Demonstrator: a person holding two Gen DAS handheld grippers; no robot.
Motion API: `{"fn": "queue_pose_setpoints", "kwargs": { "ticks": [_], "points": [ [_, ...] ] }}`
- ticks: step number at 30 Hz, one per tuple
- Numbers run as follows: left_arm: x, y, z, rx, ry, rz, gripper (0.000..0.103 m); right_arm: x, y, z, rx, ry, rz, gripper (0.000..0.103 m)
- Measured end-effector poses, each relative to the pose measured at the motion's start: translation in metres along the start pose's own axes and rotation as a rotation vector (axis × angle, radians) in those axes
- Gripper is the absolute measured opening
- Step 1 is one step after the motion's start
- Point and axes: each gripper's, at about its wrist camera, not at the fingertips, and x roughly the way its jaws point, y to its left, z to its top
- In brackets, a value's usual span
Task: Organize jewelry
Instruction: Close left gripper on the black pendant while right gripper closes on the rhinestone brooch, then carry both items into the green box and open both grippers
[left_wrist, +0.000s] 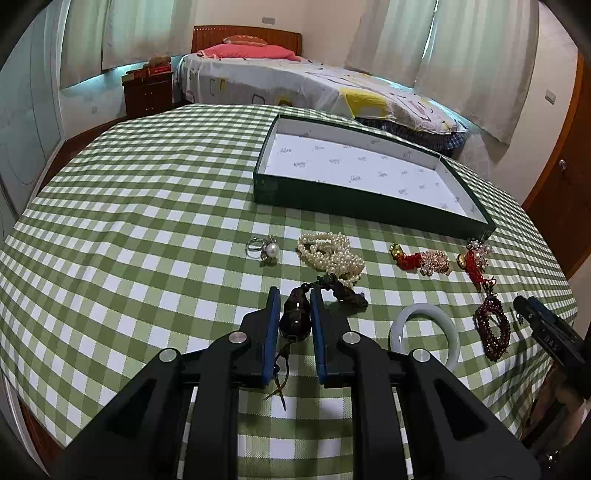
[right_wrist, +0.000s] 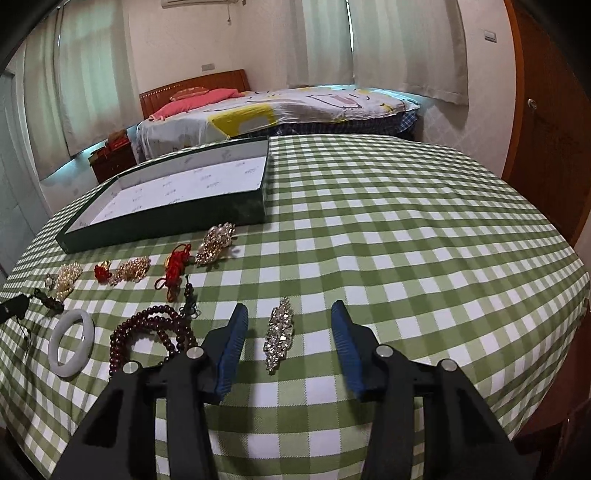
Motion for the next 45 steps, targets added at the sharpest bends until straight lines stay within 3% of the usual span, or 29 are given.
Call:
{"fn": "queue_pose_setpoints", "kwargs": {
  "ticks": [7,19,31,38,45],
  "points": [
    [-0.005,0.000,0.001,-0.006,-0.015,0.000,0.017,0.000,0.000,-0.003,-0.002,0.015,0.020,0.014],
    [-0.016,-0.001,0.010,-0.011,-0.062,-0.003,0.017,-0.015,0.004,0.006,-0.002,-0.027,0.047,0.014],
    [-0.017,-0.016,0.067,0.000,-0.153,-0.054,0.017,-0.021,0.027,0.076,-0.015,-0.147,0.115,0.014],
    [0.014,-0.028,0.114,0.016,-0.186,-0.077,0.017,0.009,0.042,0.124,-0.024,-0.185,0.157,0.014],
    [0.079,-0.030,0.128,0.017,-0.096,-0.071,0.017,0.062,0.045,0.129,-0.008,-0.086,0.183,0.014]
  ]
}}
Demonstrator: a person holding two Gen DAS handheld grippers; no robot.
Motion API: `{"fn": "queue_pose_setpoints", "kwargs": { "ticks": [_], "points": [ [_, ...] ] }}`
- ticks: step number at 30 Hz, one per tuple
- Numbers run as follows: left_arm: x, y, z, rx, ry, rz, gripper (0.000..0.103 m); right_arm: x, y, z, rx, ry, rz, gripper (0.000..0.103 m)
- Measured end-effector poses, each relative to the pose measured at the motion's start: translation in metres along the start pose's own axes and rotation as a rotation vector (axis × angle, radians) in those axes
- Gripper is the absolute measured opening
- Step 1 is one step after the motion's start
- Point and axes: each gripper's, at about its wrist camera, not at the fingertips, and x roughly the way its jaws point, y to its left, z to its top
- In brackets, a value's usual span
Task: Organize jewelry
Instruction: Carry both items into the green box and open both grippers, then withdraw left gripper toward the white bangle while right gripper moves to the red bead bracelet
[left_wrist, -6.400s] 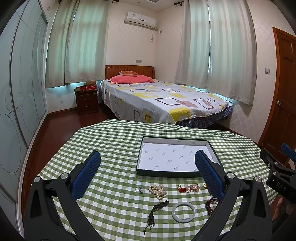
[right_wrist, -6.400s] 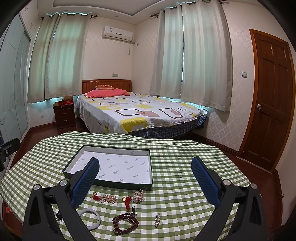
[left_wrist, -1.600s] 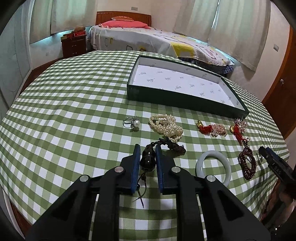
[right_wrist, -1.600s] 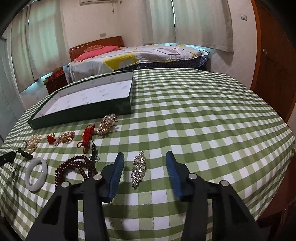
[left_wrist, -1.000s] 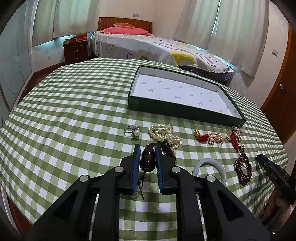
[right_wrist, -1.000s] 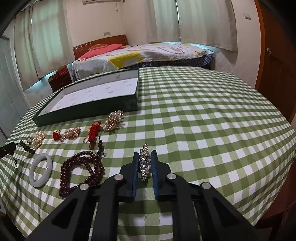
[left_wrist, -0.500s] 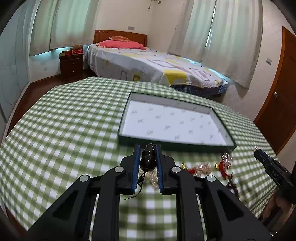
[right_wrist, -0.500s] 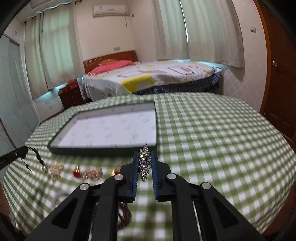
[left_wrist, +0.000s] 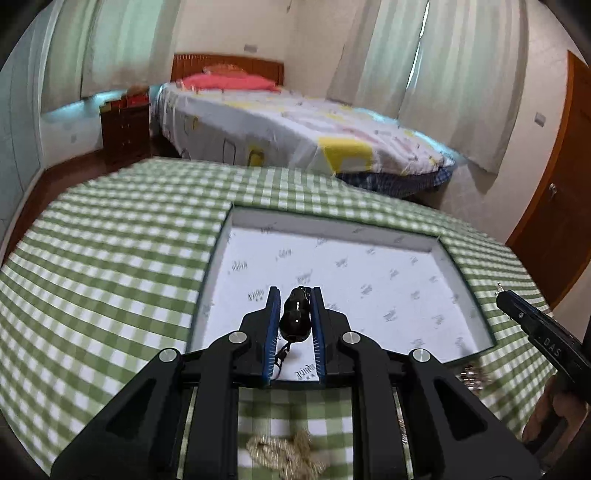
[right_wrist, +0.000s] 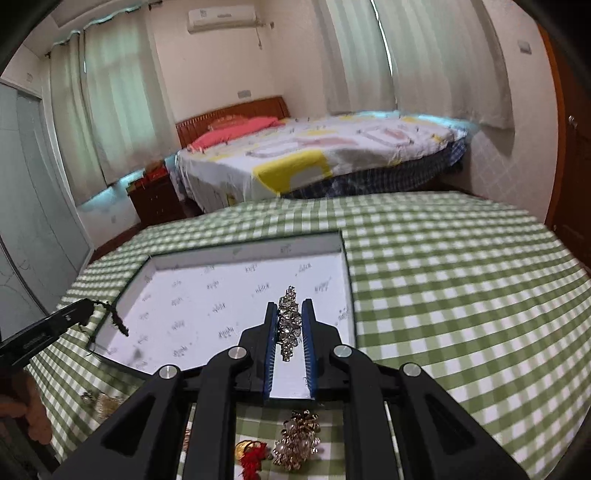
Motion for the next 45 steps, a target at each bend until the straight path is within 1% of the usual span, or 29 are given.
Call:
{"fn": "queue_pose_setpoints", "kwargs": {
  "ticks": [1,4,10,15,17,19,21,22,24,26,28,30,32,34,38,41,45],
  "points": [
    [0.012,0.002,-0.001,-0.005,0.028,0.000,0.017,0.007,0.000,-0.002,-0.006,0.019,-0.001,0.014],
    [0.033,0.005,-0.008,-0.004,0.077,0.012,0.017,0.021,0.001,-0.007,-0.020,0.061,-0.006,0.014],
    [0.055,0.011,-0.014,-0.011,0.140,0.025,0.017,0.043,0.001,-0.014,-0.039,0.140,-0.029,0.014],
    [0.060,0.008,-0.015,0.012,0.150,0.032,0.017,0.049,-0.002,-0.016,-0.040,0.167,-0.038,0.015],
    [0.061,0.006,-0.015,0.011,0.152,0.033,0.018,0.049,-0.002,-0.016,-0.041,0.171,-0.039,0.018],
    [0.062,0.005,-0.014,0.015,0.151,0.034,0.021,0.048,-0.002,-0.016,-0.041,0.170,-0.039,0.025],
    [0.063,0.004,-0.014,0.024,0.149,0.040,0.027,0.047,-0.001,-0.016,-0.045,0.166,-0.039,0.029],
    [0.063,0.003,-0.014,0.028,0.147,0.043,0.031,0.047,-0.002,-0.016,-0.048,0.166,-0.036,0.031],
    [0.063,0.001,-0.014,0.034,0.145,0.048,0.032,0.047,-0.001,-0.016,-0.056,0.167,-0.034,0.033],
    [0.063,-0.001,-0.015,0.039,0.142,0.049,0.039,0.047,-0.001,-0.016,-0.058,0.166,-0.032,0.035],
    [0.062,-0.002,-0.015,0.041,0.139,0.044,0.043,0.046,-0.001,-0.016,-0.059,0.162,-0.030,0.039],
    [0.062,-0.003,-0.016,0.045,0.138,0.046,0.045,0.044,0.000,-0.016,-0.063,0.157,-0.029,0.043],
    [0.060,-0.005,-0.016,0.050,0.131,0.046,0.053,0.042,0.002,-0.016,-0.066,0.149,-0.032,0.047],
    [0.056,-0.006,-0.016,0.049,0.117,0.049,0.056,0.039,0.002,-0.015,-0.066,0.143,-0.032,0.048],
    [0.046,-0.003,-0.016,0.034,0.095,0.044,0.060,0.031,0.003,-0.014,-0.064,0.123,-0.034,0.050],
    [0.035,-0.003,-0.017,0.033,0.069,0.051,0.063,0.022,0.004,-0.015,-0.068,0.106,-0.040,0.054],
    [0.017,-0.004,-0.020,0.038,0.031,0.057,0.064,0.009,0.006,-0.018,-0.075,0.088,-0.045,0.057]
  ]
}}
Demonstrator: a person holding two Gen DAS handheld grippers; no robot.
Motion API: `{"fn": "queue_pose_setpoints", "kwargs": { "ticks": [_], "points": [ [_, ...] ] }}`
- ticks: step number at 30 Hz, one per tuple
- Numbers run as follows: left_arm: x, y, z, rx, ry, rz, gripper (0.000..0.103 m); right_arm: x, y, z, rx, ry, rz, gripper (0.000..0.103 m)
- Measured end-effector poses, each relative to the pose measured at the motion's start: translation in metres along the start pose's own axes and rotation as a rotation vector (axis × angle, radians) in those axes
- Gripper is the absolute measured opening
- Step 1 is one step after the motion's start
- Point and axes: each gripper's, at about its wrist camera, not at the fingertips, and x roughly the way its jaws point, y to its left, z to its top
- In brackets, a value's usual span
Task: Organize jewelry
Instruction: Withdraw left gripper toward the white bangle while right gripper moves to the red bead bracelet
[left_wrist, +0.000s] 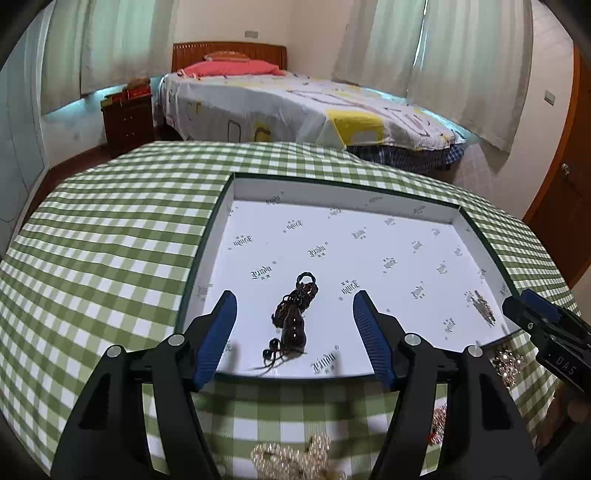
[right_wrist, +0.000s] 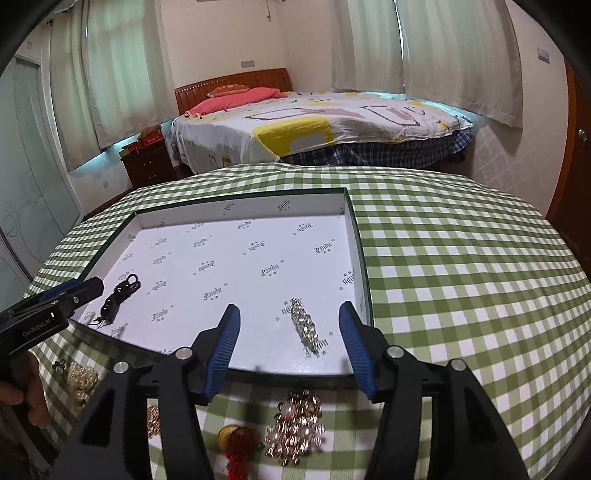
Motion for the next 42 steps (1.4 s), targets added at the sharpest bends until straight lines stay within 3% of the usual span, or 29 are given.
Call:
{"fn": "queue_pose_setpoints", "kwargs": {
  "ticks": [20,30,34,42],
  "points": [
    [-0.081,0.010,-0.044,-0.042,-0.080,0.027,0.065,-0.059,0.013,-0.043,-0.016,-0.040,-0.012,0.062],
    [-0.108,0.020,-0.070,-0.065,-0.091,0.057,0.066,-0.084,0.015,-0.068,-0.023,-0.064,-0.012,0.066],
    [-0.117,0.023,-0.078,-0.082,-0.110,0.060,0.072,-0.087,0.018,-0.076,-0.022,-0.064,-0.010,0.071],
    [-0.119,0.019,-0.095,-0.079,-0.086,0.057,0.073,-0.083,0.027,-0.099,-0.046,-0.025,0.012,0.076]
  ]
}}
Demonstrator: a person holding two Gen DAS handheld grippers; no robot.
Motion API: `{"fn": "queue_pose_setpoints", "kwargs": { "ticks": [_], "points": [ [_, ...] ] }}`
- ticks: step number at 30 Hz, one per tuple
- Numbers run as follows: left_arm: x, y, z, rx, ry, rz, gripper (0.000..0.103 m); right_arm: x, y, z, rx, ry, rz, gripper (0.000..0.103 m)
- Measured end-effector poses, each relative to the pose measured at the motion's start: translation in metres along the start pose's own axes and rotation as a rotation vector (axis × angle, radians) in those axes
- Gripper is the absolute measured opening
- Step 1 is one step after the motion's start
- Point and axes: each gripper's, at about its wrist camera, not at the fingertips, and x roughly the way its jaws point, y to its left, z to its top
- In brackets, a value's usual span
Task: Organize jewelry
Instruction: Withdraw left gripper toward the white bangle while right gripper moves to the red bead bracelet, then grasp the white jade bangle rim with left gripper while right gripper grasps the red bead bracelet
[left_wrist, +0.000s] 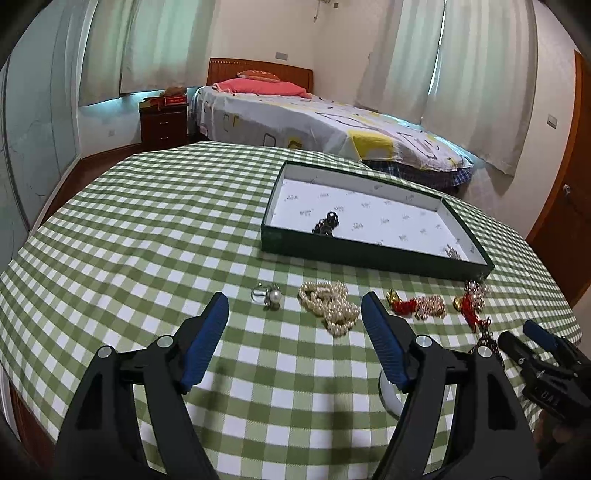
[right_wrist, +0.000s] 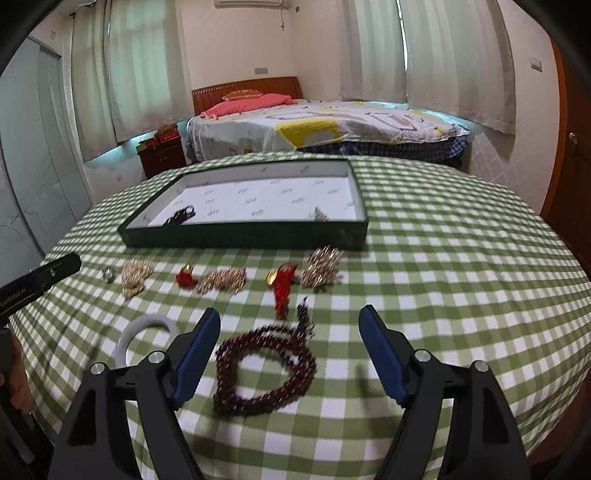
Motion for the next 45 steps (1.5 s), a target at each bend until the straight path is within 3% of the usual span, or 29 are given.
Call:
{"fn": "queue_pose_setpoints", "kwargs": {
  "ticks": [17,21,23,25,27,45],
  "points": [
    [0.004,-0.016,-0.013,0.020,0.034,-0.021,0.078,0.024,0.010,-0.016,-0.034,0.115,0.016,0.079],
    [0.006,-0.023,-0.015,0.032,0.045,-0.035,0.079,0.019,0.008,-0.018,-0.034,0.108,-0.009,0.057],
    [0.006,-0.029,-0.017,0.047,0.048,-0.042,0.079,0.017,0.004,-0.018,-0.024,0.106,-0.004,0.050],
    [0.006,-0.034,-0.018,0.061,0.052,-0.049,0.079,0.016,0.000,-0.017,-0.013,0.103,0.006,0.030],
    [0.007,-0.041,-0.019,0.073,0.058,-0.057,0.079,0.016,-0.005,-0.016,0.008,0.103,0.037,0.019],
    [0.028,-0.094,-0.041,0.181,0.138,-0.104,0.079,0.007,-0.035,-0.012,0.082,0.046,0.018,0.014]
  ]
}}
